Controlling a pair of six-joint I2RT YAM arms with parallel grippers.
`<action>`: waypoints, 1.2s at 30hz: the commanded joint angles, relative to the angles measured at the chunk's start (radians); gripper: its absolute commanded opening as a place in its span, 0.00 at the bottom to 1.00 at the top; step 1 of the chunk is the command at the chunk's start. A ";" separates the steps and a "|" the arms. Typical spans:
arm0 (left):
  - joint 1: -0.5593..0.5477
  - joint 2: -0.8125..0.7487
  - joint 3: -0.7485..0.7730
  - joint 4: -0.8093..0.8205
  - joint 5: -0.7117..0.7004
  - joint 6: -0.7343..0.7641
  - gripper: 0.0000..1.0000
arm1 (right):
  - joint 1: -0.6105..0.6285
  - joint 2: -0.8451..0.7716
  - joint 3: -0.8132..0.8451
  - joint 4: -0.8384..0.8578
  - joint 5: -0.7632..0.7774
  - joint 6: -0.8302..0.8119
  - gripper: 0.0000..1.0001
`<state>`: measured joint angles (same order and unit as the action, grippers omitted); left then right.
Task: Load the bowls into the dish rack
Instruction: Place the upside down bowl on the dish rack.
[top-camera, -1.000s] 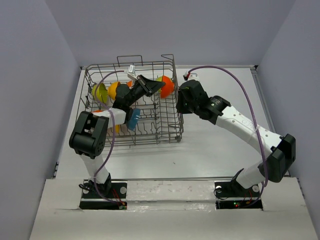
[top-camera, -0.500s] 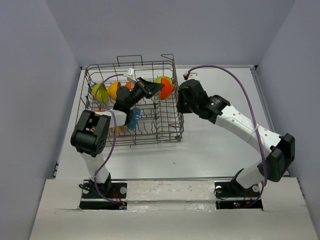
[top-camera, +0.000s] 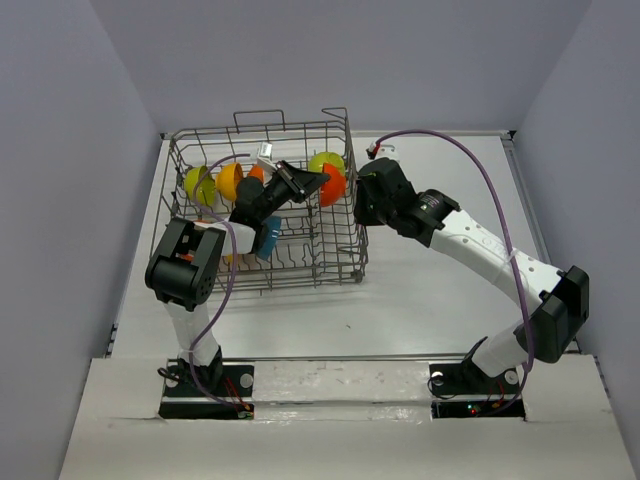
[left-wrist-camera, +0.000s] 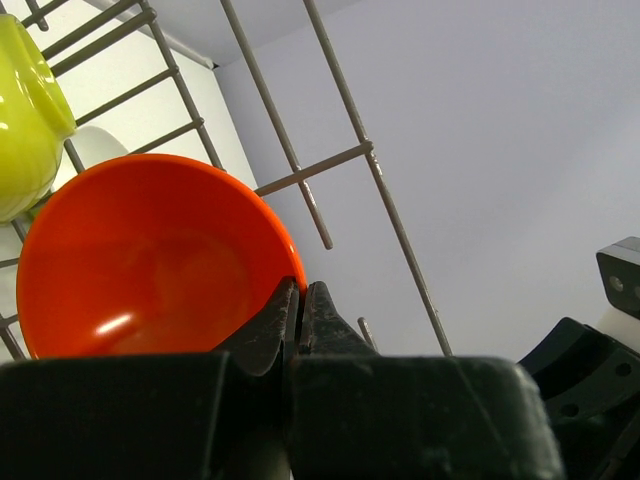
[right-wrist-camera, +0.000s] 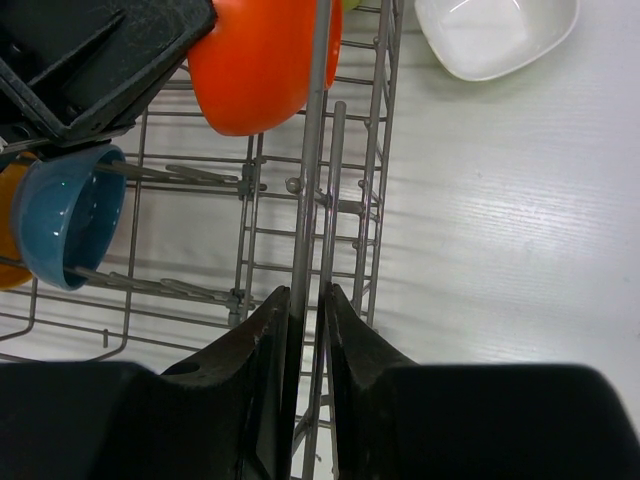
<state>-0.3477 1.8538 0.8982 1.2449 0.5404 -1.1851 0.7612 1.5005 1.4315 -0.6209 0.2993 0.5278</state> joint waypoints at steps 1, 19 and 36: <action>-0.007 -0.021 0.025 0.096 -0.016 0.039 0.00 | 0.023 0.027 0.030 0.032 -0.025 -0.012 0.11; -0.028 -0.034 0.074 -0.073 -0.059 0.157 0.00 | 0.023 0.021 0.027 0.030 -0.014 -0.012 0.10; -0.048 -0.038 0.111 -0.116 -0.050 0.179 0.00 | 0.023 0.010 0.024 0.030 -0.009 -0.009 0.10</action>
<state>-0.3874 1.8538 0.9657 1.0542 0.4892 -1.0203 0.7677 1.5013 1.4326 -0.6209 0.3195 0.5278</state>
